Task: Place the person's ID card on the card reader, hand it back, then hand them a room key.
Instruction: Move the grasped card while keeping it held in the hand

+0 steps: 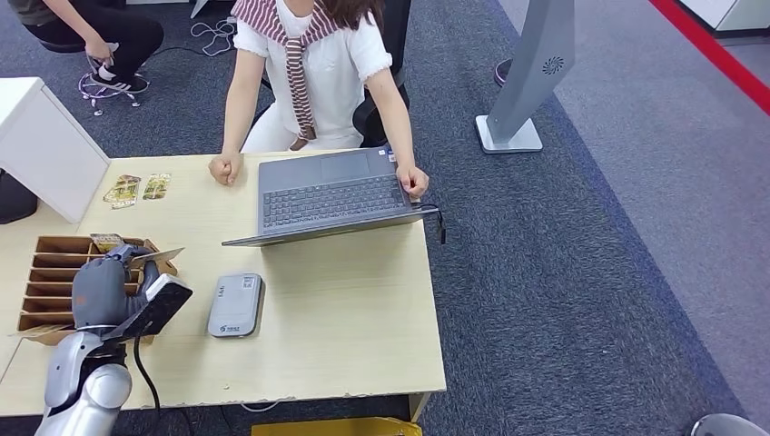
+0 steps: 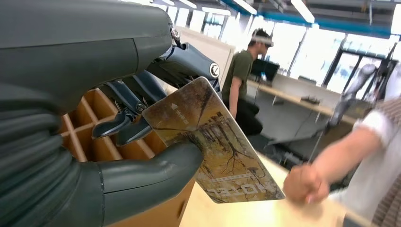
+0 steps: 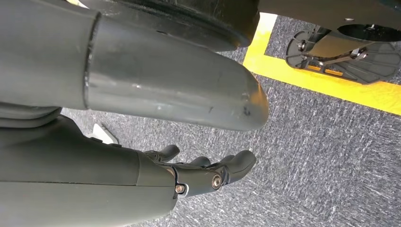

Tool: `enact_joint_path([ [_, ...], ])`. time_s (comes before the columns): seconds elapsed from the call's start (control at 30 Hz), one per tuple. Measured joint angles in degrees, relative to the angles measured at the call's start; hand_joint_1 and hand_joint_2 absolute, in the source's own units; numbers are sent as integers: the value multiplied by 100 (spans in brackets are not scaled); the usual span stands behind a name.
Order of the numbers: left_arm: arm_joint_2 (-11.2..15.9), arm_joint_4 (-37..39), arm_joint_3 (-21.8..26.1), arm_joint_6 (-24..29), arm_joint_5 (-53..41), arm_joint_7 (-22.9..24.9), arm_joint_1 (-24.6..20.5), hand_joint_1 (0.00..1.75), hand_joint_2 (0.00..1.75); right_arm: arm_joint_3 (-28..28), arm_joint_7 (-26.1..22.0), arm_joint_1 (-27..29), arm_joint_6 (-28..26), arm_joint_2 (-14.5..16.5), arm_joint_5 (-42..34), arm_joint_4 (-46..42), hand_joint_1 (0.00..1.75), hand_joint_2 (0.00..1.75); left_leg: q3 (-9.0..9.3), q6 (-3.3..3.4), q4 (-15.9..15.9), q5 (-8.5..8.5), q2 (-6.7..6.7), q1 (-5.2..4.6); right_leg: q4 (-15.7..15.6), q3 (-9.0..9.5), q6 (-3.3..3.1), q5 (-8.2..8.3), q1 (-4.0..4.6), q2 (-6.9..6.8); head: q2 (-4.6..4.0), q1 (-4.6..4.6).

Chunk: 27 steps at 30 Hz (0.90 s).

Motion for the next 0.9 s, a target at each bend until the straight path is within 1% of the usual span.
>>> enact_joint_path([
  [0.13,-37,-1,-167,-271,-260,196,191,175,175,-43,-1,5,0,0,-46,0,0,0,0,0,0,0,0,1,0,0,0,0,1,0,0,0],
  [0.2,-52,-1,-237,-311,-315,247,240,175,175,-56,0,6,0,0,-54,0,0,0,-1,0,0,0,-1,1,0,0,0,0,2,0,0,1],
  [0.37,-64,-1,-339,-339,-350,284,260,175,175,-68,0,8,0,0,-54,0,0,0,-2,0,0,0,-1,1,0,0,0,0,1,0,1,1],
  [0.5,-64,3,-400,-517,-462,404,246,175,175,-74,-2,10,2,0,-56,0,0,0,-1,0,0,0,-1,1,0,-1,0,0,2,0,1,0],
  [0.67,-85,34,-517,-613,-662,469,111,175,175,-78,-40,10,3,0,-53,0,0,0,-1,0,1,1,-2,1,0,0,0,1,2,-2,0,0],
  [0.9,-227,178,-814,-682,-930,547,-279,175,175,-78,-101,7,11,0,-46,0,0,0,-1,1,1,1,-5,0,0,0,2,3,1,-4,1,1],
])
